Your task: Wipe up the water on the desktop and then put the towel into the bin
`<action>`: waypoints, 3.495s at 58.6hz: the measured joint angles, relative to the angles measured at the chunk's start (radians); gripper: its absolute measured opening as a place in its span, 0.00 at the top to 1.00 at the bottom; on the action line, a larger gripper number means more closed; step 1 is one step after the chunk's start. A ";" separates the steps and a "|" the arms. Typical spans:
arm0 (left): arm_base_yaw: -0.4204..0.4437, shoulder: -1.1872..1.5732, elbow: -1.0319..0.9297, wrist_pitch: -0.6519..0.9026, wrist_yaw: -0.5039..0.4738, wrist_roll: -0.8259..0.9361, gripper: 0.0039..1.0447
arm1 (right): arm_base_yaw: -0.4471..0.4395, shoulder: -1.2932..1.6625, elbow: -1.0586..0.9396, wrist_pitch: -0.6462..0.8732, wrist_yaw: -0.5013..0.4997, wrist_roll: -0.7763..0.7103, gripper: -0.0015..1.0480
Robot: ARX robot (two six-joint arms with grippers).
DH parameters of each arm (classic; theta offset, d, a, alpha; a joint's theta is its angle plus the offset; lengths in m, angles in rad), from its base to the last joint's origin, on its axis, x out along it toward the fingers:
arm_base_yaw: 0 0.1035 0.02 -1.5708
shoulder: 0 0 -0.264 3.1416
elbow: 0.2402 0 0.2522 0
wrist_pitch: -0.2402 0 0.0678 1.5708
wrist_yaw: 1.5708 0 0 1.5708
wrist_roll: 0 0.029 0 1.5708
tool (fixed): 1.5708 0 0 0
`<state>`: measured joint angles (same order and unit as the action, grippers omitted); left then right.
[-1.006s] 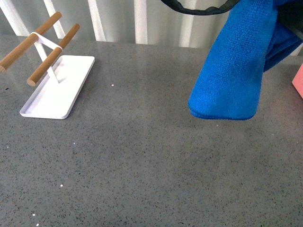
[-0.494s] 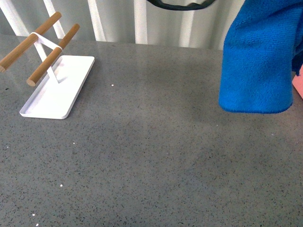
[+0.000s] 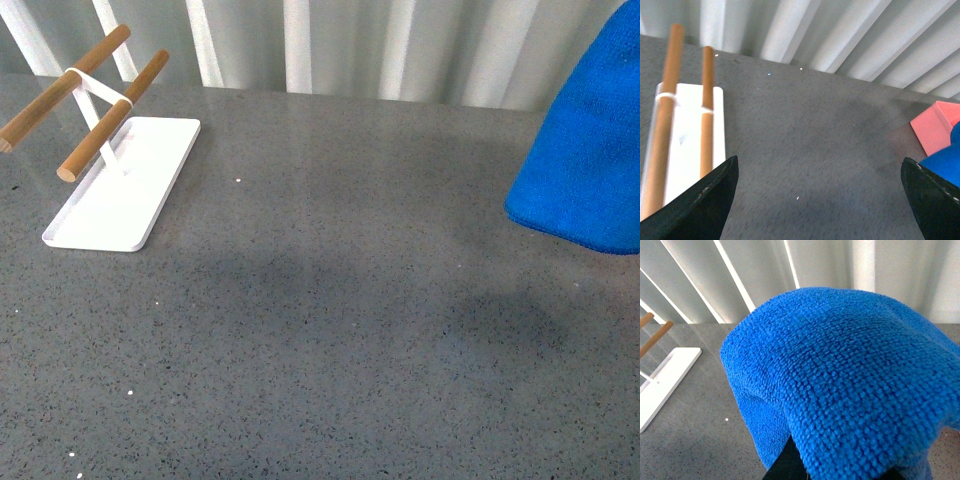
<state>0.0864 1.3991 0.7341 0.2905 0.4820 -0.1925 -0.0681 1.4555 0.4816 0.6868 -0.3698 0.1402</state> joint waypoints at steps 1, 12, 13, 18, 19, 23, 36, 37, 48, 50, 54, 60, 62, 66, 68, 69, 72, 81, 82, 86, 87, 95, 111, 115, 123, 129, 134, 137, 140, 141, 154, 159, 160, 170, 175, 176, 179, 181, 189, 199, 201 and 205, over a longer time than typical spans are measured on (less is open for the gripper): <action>0.029 -0.029 -0.023 -0.010 0.024 0.010 0.06 | 0.000 0.005 0.000 0.000 0.000 -0.002 0.95; 0.269 -0.272 -0.153 -0.137 0.188 0.080 0.06 | 0.021 0.053 0.012 0.008 0.006 -0.013 0.95; 0.283 -0.294 -0.161 -0.153 0.200 0.089 0.06 | 0.026 0.056 0.014 0.008 0.010 -0.013 0.95; 0.331 -0.363 -0.189 -0.185 0.228 0.108 0.06 | 0.048 0.061 0.018 0.008 0.019 -0.013 0.95; 0.331 -0.370 -0.196 -0.174 0.216 0.113 0.07 | 0.050 0.061 0.018 0.008 0.020 -0.013 0.95; 0.299 -0.444 -0.340 0.131 -0.023 0.150 0.22 | 0.069 0.061 0.018 0.008 0.025 -0.017 0.95; 0.182 -0.615 -0.526 0.285 -0.224 0.177 0.62 | 0.088 0.059 0.018 -0.023 0.040 -0.031 0.95; 0.177 -0.620 -0.531 0.284 -0.227 0.177 0.64 | 0.088 0.059 0.018 -0.025 0.040 -0.031 0.95; 0.100 -0.725 -0.601 0.246 -0.302 0.183 0.97 | 0.101 0.054 0.018 -0.076 0.071 -0.047 0.95; 0.090 -0.744 -0.610 0.238 -0.312 0.185 0.97 | 0.105 0.053 0.018 -0.078 0.072 -0.048 0.95; 0.068 -0.780 -0.629 0.218 -0.333 0.185 0.97 | 0.115 0.049 0.018 -0.087 0.073 -0.051 0.95; 0.036 -0.841 -0.656 0.182 -0.362 0.185 0.97 | 0.124 0.037 0.019 -0.101 0.077 -0.056 0.95; 0.030 -0.855 -0.660 0.173 -0.370 0.185 0.97 | 0.125 0.034 0.019 -0.103 0.077 -0.058 0.95; -0.005 -0.889 -0.669 0.151 -0.415 0.185 0.97 | 0.125 0.030 0.021 -0.109 0.081 -0.058 0.95; -0.034 -0.903 -0.674 0.140 -0.453 0.185 0.97 | 0.125 0.030 0.021 -0.109 0.082 -0.058 0.95; -0.048 -0.913 -0.677 0.133 -0.468 0.185 0.97 | 0.125 0.030 0.021 -0.109 0.082 -0.058 0.95; -0.067 -0.932 -0.682 0.120 -0.478 0.185 0.97 | 0.127 0.030 0.021 -0.110 0.085 -0.058 0.95; -0.085 -0.995 -0.703 0.080 -0.480 0.186 0.97 | 0.139 0.030 0.021 -0.114 0.097 -0.058 0.95; -0.085 -0.996 -0.707 0.085 -0.480 0.186 0.97 | 0.140 0.030 0.021 -0.114 0.097 -0.058 0.95; -0.086 -1.011 -0.712 0.092 -0.483 0.187 0.97 | 0.144 0.030 0.021 -0.116 0.099 -0.058 0.95; -0.086 -1.018 -0.712 0.089 -0.482 0.187 0.97 | 0.144 0.030 0.021 -0.117 0.099 -0.058 0.95; -0.086 -1.069 -0.712 0.044 -0.483 0.187 0.97 | 0.146 0.030 0.021 -0.126 0.100 -0.058 0.95; -0.086 -1.155 -0.712 -0.043 -0.483 0.187 0.97 | 0.145 0.027 0.021 -0.148 0.106 -0.065 0.95; -0.086 -1.178 -0.712 -0.066 -0.483 0.187 0.97 | 0.145 0.023 0.021 -0.153 0.106 -0.066 0.95; -0.086 -1.211 -0.712 -0.098 -0.483 0.187 0.97 | 0.145 0.023 0.021 -0.161 0.108 -0.066 0.95; -0.086 -1.263 -0.712 -0.156 -0.483 0.187 0.97 | 0.151 0.023 0.021 -0.168 0.118 -0.069 0.95; -0.086 -1.352 -0.712 -0.275 -0.482 0.187 0.97 | 0.157 0.023 0.021 -0.175 0.122 -0.074 0.95; -0.086 -1.387 -0.712 -0.284 -0.482 0.187 0.97 | 0.159 0.024 0.021 -0.177 0.126 -0.075 0.95; -0.086 -1.395 -0.712 -0.285 -0.482 0.188 0.97 | 0.163 0.024 0.021 -0.182 0.130 -0.076 0.95; -0.086 -1.395 -0.712 -0.286 -0.482 0.188 0.97 | 0.164 0.024 0.021 -0.183 0.131 -0.077 0.95; -0.086 -1.395 -0.712 -0.290 -0.482 0.188 0.97 | 0.181 0.045 0.028 -0.208 0.150 -0.089 0.95; -0.086 -1.395 -0.712 -0.290 -0.482 0.188 0.97 | 0.185 0.067 0.044 -0.229 0.164 -0.092 0.95; -0.086 -1.395 -0.712 -0.290 -0.482 0.188 0.97 | 0.186 0.071 0.048 -0.233 0.166 -0.091 0.95; -0.086 -1.395 -0.712 -0.290 -0.482 0.188 0.76 | 0.192 0.201 0.140 -0.322 0.220 -0.098 0.95; -0.086 -1.395 -0.712 -0.290 -0.482 0.188 0.62 | 0.195 0.307 0.196 -0.362 0.238 -0.113 0.95; -0.086 -1.395 -0.712 -0.290 -0.482 0.187 0.60 | 0.196 0.320 0.203 -0.365 0.238 -0.114 0.95; -0.086 -1.395 -0.712 -0.290 -0.482 0.187 0.52 | 0.200 0.384 0.230 -0.385 0.240 -0.124 0.95; -0.086 -1.395 -0.712 -0.290 -0.482 0.187 0.48 | 0.202 0.407 0.240 -0.391 0.239 -0.128 0.95; -0.086 -1.395 -0.712 -0.290 -0.482 0.188 0.28 | 0.216 0.512 0.277 -0.410 0.239 -0.144 0.95; -0.086 -1.395 -0.712 -0.290 -0.482 0.188 0.05 | 0.222 0.553 0.291 -0.401 0.238 -0.143 0.95; -0.086 -1.395 -0.712 -0.290 -0.482 0.188 0.05 | 0.221 0.553 0.291 -0.397 0.239 -0.143 0.95; -0.086 -1.395 -0.712 -0.290 -0.482 0.188 0.07 | 0.219 0.553 0.286 -0.388 0.244 -0.144 0.95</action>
<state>0.0006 0.0040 0.0223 0.0006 0.0002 -0.0044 0.1513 2.0083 0.7681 0.2985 -0.1257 -0.0040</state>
